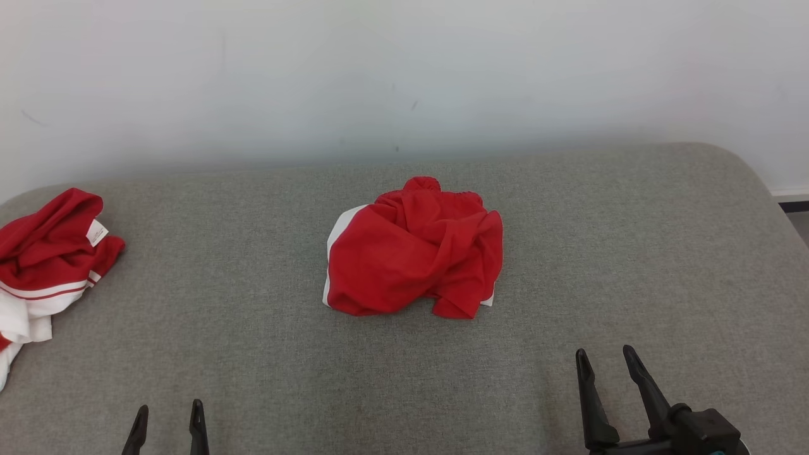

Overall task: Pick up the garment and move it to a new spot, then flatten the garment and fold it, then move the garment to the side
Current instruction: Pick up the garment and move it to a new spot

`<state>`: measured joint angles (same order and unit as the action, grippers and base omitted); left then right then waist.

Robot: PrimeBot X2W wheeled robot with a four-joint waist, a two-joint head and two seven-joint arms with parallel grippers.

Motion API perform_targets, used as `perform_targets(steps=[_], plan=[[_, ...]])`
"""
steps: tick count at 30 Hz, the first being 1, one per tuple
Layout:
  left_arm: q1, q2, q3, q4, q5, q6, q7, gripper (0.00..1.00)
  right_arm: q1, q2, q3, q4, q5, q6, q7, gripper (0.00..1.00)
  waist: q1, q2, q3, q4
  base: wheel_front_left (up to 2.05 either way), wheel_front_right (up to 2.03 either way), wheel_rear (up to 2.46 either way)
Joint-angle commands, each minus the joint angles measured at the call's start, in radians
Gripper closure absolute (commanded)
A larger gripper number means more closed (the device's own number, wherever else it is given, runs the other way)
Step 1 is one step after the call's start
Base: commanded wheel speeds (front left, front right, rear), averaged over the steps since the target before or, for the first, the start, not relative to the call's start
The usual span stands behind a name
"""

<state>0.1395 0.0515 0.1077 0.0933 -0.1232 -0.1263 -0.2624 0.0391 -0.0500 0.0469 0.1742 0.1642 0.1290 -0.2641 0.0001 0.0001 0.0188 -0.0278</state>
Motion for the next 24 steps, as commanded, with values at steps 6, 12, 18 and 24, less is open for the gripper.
perform_targets(steps=[6,12,18,24], plan=[[-0.004,-0.002,-0.001,-0.002,-0.008,0.010,-0.003,0.00,-0.008,0.000,0.003,0.002,-0.006,0.003,-0.001,0.00,-0.0001,-0.0001,0.001,-0.003,0.00,0.00,0.00],[-0.002,-0.002,-0.004,-0.004,-0.010,0.012,-0.003,0.00,-0.006,-0.001,0.004,0.001,-0.003,0.003,-0.001,0.00,-0.0001,-0.0001,0.003,-0.006,0.00,0.00,0.00],[0.001,-0.002,-0.008,-0.005,-0.010,0.013,-0.003,0.00,-0.004,0.000,0.003,0.001,-0.004,0.003,-0.001,0.00,-0.0001,-0.0001,0.003,-0.005,0.00,0.00,0.00],[0.004,-0.002,-0.007,-0.007,-0.012,0.016,-0.003,0.00,-0.006,0.000,0.003,-0.002,-0.004,0.003,-0.001,0.00,-0.0001,-0.0001,0.004,-0.004,0.00,0.00,0.00]])
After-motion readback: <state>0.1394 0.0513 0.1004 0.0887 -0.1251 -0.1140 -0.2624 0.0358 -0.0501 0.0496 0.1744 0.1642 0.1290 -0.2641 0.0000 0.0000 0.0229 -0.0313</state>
